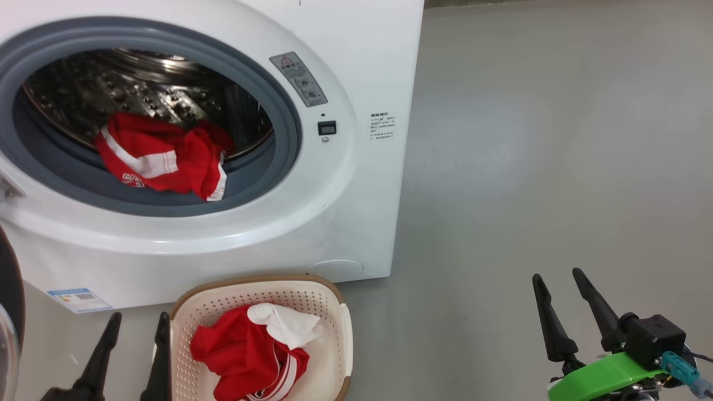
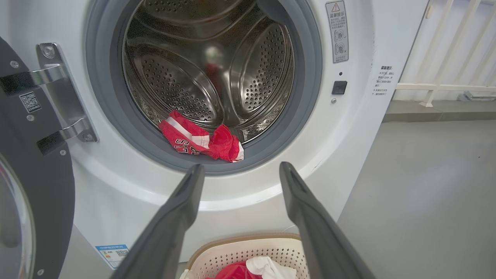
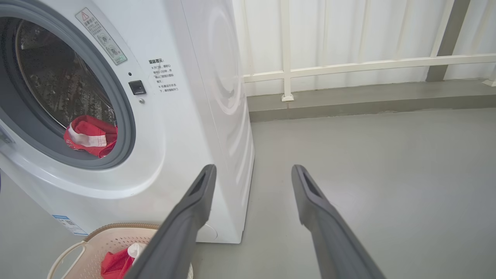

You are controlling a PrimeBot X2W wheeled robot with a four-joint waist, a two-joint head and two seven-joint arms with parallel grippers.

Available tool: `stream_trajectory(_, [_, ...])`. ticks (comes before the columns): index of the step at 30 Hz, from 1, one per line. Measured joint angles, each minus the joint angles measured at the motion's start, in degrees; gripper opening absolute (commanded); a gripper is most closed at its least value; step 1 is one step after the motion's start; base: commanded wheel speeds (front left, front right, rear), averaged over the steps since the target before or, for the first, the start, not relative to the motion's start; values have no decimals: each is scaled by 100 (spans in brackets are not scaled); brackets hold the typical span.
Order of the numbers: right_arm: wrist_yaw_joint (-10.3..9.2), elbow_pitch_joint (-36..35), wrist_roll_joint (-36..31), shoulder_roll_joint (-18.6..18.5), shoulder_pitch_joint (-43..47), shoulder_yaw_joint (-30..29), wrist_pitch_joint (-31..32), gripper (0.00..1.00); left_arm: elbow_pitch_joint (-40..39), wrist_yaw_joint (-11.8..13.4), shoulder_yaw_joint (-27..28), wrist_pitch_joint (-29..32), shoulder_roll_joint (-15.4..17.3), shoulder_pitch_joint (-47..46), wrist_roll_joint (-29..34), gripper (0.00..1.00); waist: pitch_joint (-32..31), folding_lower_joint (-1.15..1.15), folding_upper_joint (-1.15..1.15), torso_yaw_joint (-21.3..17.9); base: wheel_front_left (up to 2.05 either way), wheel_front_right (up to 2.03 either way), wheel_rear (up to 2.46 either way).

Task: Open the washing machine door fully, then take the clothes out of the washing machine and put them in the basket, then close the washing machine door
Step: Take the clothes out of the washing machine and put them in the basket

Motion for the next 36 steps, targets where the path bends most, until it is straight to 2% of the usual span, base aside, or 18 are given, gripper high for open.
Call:
stream_trajectory(6, [0,-31,2,-31,89,-21,0,100,-234,0,108,0,-30,321,0,100,-115,0,0,-5,0,0,0])
stream_trajectory(23, [0,-31,3,-82,161,-25,0,100,-310,0,130,0,-142,410,0,100,-130,0,0,-9,0,0,0])
stream_trajectory(36, [0,-27,3,-74,152,-5,0,100,137,0,38,1,-103,216,19,100,-84,0,0,-41,0,0,0])
